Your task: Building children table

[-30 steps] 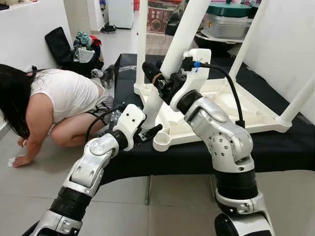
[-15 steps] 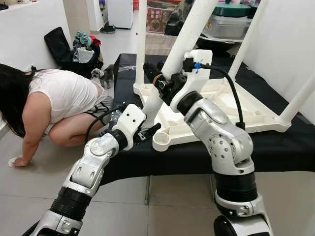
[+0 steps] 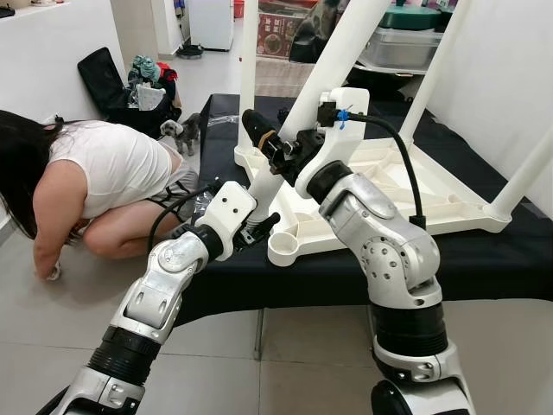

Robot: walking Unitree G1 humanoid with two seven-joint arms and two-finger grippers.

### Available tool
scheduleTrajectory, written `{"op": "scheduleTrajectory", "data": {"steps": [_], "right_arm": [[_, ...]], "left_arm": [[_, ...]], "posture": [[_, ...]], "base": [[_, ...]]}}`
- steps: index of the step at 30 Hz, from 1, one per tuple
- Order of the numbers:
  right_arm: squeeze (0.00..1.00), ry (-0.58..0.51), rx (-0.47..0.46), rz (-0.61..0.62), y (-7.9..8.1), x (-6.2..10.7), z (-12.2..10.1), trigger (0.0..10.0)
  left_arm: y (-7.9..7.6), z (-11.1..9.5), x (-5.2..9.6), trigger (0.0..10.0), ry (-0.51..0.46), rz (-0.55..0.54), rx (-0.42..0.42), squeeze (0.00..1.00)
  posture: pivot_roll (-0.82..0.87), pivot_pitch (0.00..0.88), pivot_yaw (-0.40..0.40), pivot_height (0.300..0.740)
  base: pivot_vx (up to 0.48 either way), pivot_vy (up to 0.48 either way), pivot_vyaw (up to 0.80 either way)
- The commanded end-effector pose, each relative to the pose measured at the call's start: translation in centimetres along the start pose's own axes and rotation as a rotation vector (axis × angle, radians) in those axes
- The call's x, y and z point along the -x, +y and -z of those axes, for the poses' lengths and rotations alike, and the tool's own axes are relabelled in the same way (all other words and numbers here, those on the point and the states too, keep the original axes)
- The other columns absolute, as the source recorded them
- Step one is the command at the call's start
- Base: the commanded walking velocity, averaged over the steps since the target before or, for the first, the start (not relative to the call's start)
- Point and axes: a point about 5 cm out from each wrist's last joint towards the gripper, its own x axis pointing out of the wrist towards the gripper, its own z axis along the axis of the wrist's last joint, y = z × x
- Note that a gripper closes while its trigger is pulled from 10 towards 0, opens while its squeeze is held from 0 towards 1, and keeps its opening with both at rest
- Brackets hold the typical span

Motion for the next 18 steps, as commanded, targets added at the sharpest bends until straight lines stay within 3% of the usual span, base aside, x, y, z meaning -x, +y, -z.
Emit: {"op": "scheduleTrajectory", "data": {"steps": [1,5,6,7,8,18], "right_arm": [[0.0,0.005,0.012,0.005,0.1,-0.2,-0.1,10.0],[0.0,0.001,0.015,0.007,0.0,-0.3,-0.1,10.0],[0.0,-0.001,0.005,0.013,0.0,-0.4,-0.1,2.3],[0.0,-0.002,-0.004,0.017,-0.1,-0.5,-0.1,2.3],[0.0,-0.011,-0.004,0.029,-0.1,-0.6,-0.3,0.0],[0.0,-0.037,-0.028,0.075,-0.6,-1.3,-0.5,0.0]], "left_arm": [[0.2,-0.2,-0.2,10.0,-0.011,0.0,-0.026,0.0],[0.1,-0.3,-0.2,10.0,-0.016,-0.004,-0.022,0.0],[-0.1,-0.3,-0.3,10.0,-0.018,0.001,-0.024,0.0],[-0.2,-0.3,-0.3,10.0,-0.02,0.005,-0.026,0.0],[-0.3,-0.3,-0.4,10.0,-0.021,0.004,-0.026,0.0],[-1.0,-0.4,-0.6,10.0,-0.029,0.015,-0.024,0.0]], "posture": [[0.11,0.047,-0.107,0.74],[0.11,0.046,-0.106,0.74],[0.11,0.046,-0.105,0.74],[0.11,0.045,-0.106,0.74],[0.11,0.046,-0.105,0.74],[0.11,0.047,-0.107,0.74]], "base": [[0.0,0.0,0.0],[0.0,0.0,0.0],[0.0,0.0,0.0],[0.0,0.0,0.0],[0.0,0.0,0.0],[0.0,0.0,0.0]]}}
